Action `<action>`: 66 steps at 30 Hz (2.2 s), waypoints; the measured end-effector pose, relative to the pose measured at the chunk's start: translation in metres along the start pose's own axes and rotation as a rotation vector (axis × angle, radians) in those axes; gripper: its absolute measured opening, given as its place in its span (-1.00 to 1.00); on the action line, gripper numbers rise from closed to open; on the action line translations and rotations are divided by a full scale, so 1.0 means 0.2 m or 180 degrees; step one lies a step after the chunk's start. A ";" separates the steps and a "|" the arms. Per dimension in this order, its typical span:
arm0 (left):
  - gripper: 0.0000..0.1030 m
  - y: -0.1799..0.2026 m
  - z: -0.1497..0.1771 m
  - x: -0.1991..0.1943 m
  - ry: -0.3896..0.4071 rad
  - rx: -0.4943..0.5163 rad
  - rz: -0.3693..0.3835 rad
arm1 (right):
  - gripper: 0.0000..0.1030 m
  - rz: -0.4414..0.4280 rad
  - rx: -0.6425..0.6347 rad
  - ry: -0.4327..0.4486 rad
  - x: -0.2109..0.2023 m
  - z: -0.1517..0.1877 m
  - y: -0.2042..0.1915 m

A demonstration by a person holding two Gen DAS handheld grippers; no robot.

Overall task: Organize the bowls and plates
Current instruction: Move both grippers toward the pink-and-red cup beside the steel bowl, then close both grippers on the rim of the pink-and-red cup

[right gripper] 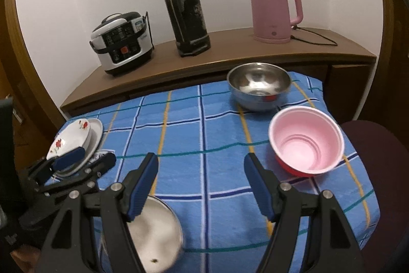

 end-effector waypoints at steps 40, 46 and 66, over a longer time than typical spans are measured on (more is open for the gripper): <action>0.28 0.97 -0.23 0.30 -0.0441 0.0685 0.0480 | 0.16 0.0592 0.0708 -0.0023 -0.04 -0.02 0.96; 0.28 0.98 -0.23 0.36 -0.0500 0.0607 0.0422 | 0.08 0.0578 0.0673 -0.0084 0.03 -0.02 0.96; -0.66 1.04 -0.19 0.45 -0.0592 0.0553 0.0504 | -0.70 0.0353 0.0639 -0.0238 0.13 -0.01 0.91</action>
Point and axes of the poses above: each gripper's, at about its wrist camera, not at the fingertips, and x roughly the way its jaws point, y to its right, z to its underside, the point moved 4 cm from there along x, roughly the way its jaws point, and after that the axes turned 2 degrees about -z, right-handed, at the moved point
